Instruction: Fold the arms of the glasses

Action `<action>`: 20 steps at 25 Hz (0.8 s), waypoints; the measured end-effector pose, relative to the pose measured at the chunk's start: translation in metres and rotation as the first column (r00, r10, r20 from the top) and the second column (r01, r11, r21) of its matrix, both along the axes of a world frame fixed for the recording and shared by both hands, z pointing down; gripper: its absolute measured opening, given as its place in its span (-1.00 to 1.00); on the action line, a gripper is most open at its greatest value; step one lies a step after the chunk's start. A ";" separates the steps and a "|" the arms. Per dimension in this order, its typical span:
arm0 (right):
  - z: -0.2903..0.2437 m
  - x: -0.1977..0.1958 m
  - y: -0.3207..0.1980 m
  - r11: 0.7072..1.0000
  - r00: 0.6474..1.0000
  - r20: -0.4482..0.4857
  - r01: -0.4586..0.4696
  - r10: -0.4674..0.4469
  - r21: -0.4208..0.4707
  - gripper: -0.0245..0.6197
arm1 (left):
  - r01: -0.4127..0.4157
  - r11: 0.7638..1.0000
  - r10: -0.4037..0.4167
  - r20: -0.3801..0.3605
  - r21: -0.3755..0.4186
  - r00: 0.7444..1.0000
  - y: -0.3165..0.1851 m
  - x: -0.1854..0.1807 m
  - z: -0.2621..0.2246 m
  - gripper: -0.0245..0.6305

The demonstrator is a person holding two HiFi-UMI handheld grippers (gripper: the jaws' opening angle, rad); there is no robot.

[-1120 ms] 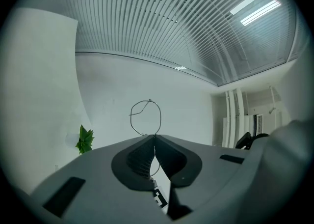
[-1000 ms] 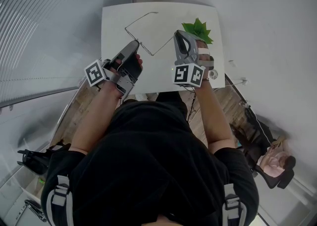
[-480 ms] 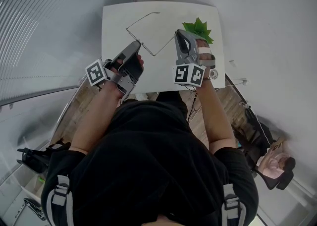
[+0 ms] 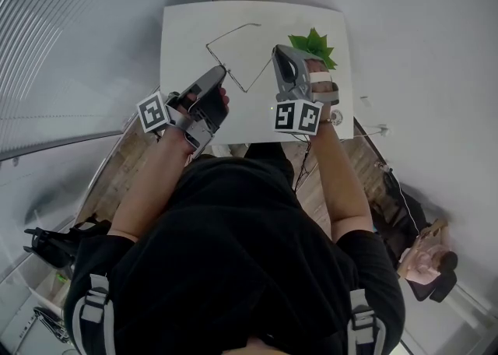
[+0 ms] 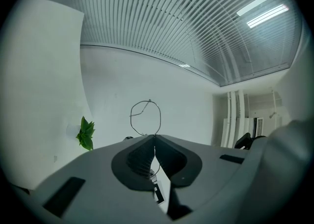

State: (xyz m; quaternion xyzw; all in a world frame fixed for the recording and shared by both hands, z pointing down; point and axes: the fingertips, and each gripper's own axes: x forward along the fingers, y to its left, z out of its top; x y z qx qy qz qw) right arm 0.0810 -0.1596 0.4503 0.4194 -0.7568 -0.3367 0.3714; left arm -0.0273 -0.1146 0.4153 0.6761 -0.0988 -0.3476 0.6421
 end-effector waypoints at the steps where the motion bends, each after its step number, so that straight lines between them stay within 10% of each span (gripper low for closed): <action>1: 0.000 -0.001 0.000 1.000 1.000 -0.004 0.005 -0.005 0.002 -0.80 | -0.003 1.000 0.003 -0.001 0.000 1.000 0.001 0.000 0.000 -0.89; 20: -0.005 -0.024 -0.001 0.996 0.995 -0.061 0.086 -0.085 0.026 -0.80 | -0.073 0.997 0.073 -0.001 0.000 0.997 0.008 0.011 0.001 -0.89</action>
